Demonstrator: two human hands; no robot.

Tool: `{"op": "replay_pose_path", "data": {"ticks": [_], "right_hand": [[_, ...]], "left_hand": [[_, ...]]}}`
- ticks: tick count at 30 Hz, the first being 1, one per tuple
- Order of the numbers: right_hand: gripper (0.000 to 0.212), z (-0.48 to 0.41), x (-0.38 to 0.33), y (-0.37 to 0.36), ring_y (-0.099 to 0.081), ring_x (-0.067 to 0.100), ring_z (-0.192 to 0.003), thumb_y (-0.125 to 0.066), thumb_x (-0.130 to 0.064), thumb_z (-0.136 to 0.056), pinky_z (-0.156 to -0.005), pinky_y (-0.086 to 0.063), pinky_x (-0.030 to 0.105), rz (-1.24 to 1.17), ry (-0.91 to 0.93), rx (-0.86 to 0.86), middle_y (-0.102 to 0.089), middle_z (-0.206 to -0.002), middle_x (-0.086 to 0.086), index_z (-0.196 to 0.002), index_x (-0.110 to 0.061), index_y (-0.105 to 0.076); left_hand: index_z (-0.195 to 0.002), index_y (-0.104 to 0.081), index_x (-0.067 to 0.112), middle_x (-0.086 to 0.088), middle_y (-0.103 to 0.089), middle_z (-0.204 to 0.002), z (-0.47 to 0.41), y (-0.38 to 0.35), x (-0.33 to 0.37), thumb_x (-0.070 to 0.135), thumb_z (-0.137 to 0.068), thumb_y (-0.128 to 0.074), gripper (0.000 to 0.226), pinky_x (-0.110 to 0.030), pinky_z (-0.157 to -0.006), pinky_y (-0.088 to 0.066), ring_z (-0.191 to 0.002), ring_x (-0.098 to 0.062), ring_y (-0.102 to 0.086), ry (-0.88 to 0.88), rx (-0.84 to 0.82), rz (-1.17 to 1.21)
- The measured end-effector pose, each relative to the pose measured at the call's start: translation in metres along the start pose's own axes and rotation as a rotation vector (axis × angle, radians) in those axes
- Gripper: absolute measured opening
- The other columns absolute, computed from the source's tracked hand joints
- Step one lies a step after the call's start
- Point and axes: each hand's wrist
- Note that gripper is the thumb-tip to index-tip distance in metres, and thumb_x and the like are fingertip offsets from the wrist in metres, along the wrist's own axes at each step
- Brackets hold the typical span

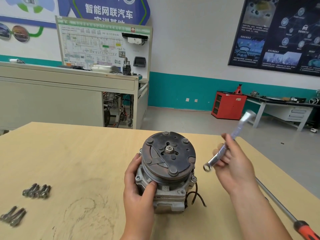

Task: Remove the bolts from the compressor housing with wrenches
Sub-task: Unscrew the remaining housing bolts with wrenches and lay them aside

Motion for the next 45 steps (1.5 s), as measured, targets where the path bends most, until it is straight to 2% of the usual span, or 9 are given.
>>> {"op": "replay_pose_path", "data": {"ticks": [7,11,16,21,32,39,41,43,45], "right_hand": [[0.036,0.075,-0.006,0.025,-0.067,0.013,-0.056,-0.046,-0.016,-0.088,-0.043,-0.041,0.01,0.071,0.149,0.052,-0.068,-0.062,0.005,-0.064,-0.021,-0.072],[0.033,0.095,0.0,0.021,-0.054,0.017,-0.029,-0.06,-0.022,-0.086,-0.035,-0.04,0.024,0.187,-0.156,0.266,-0.058,-0.041,0.012,-0.055,-0.01,-0.066],[0.056,0.12,-0.009,-0.002,-0.045,0.023,-0.021,-0.097,-0.028,-0.017,-0.023,-0.025,0.009,0.101,-0.431,0.131,-0.049,-0.034,0.021,-0.035,0.008,-0.057],[0.065,0.123,-0.012,0.001,-0.035,0.015,-0.015,-0.048,0.015,-0.086,-0.022,-0.019,0.011,0.374,-0.446,0.057,-0.037,-0.026,0.01,-0.022,0.005,-0.041],[0.061,0.121,0.008,-0.025,-0.026,0.012,-0.015,-0.057,-0.005,-0.084,-0.027,-0.023,0.005,0.246,-0.479,0.151,-0.037,-0.032,0.007,-0.026,0.003,-0.044],[0.029,0.114,0.021,-0.009,-0.039,0.022,-0.04,-0.033,0.017,-0.092,-0.044,-0.036,0.018,0.749,-0.204,0.014,-0.042,-0.049,0.009,-0.082,-0.001,-0.054],[0.027,0.119,0.022,0.0,-0.052,0.012,-0.045,-0.048,0.0,-0.092,-0.047,-0.04,0.017,0.84,-0.077,-0.148,-0.052,-0.055,0.007,-0.092,-0.022,-0.063],[0.018,0.129,0.014,0.005,-0.054,0.001,-0.047,-0.057,-0.049,-0.076,-0.048,-0.041,0.011,0.769,0.018,-0.176,-0.063,-0.068,0.015,-0.078,-0.043,-0.074],[0.061,0.134,0.013,0.01,-0.054,0.005,-0.045,-0.05,-0.092,-0.042,-0.043,-0.04,0.012,0.698,-0.03,-0.197,-0.068,-0.072,0.008,-0.072,-0.044,-0.075]], "left_hand": [[-0.11,-0.061,0.051,0.005,-0.058,-0.132,0.0,-0.001,0.001,0.022,-0.063,-0.064,0.055,-0.054,-0.103,-0.043,-0.121,-0.018,-0.056,0.006,0.006,-0.007],[-0.11,-0.061,0.051,0.006,-0.059,-0.131,-0.001,-0.001,0.001,0.037,-0.055,-0.063,0.056,-0.053,-0.102,-0.044,-0.12,-0.017,-0.056,0.005,0.009,-0.004],[-0.111,-0.061,0.051,0.005,-0.058,-0.132,-0.001,-0.001,0.001,0.037,-0.056,-0.063,0.057,-0.054,-0.103,-0.043,-0.122,-0.019,-0.055,0.001,0.001,-0.013],[-0.111,-0.061,0.051,0.005,-0.058,-0.132,-0.001,-0.001,0.003,0.037,-0.055,-0.063,0.057,-0.054,-0.103,-0.043,-0.122,-0.019,-0.055,-0.002,0.001,-0.018],[-0.111,-0.06,0.052,0.005,-0.058,-0.132,0.0,-0.001,0.003,0.037,-0.057,-0.062,0.055,-0.055,-0.104,-0.042,-0.123,-0.018,-0.054,-0.018,0.005,-0.022],[-0.112,-0.06,0.052,0.002,-0.058,-0.132,0.0,-0.001,0.002,0.026,-0.063,-0.062,0.055,-0.056,-0.104,-0.041,-0.122,-0.021,-0.055,-0.02,0.002,-0.027],[-0.112,-0.06,0.051,0.002,-0.058,-0.133,0.0,-0.001,0.003,0.033,-0.059,-0.061,0.056,-0.055,-0.104,-0.042,-0.123,-0.02,-0.055,-0.019,-0.001,-0.019],[-0.113,-0.06,0.05,0.001,-0.058,-0.133,0.0,-0.001,0.003,0.035,-0.057,-0.061,0.058,-0.055,-0.103,-0.042,-0.122,-0.02,-0.055,-0.014,-0.004,-0.012],[-0.113,-0.06,0.051,0.001,-0.058,-0.133,0.0,-0.001,0.003,0.036,-0.057,-0.061,0.057,-0.056,-0.103,-0.042,-0.123,-0.022,-0.055,-0.012,-0.008,-0.014]]}}
Point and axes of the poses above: each hand's wrist, its own z-axis away from the middle knuckle, its own y-axis out of the back of the hand, x = y × z
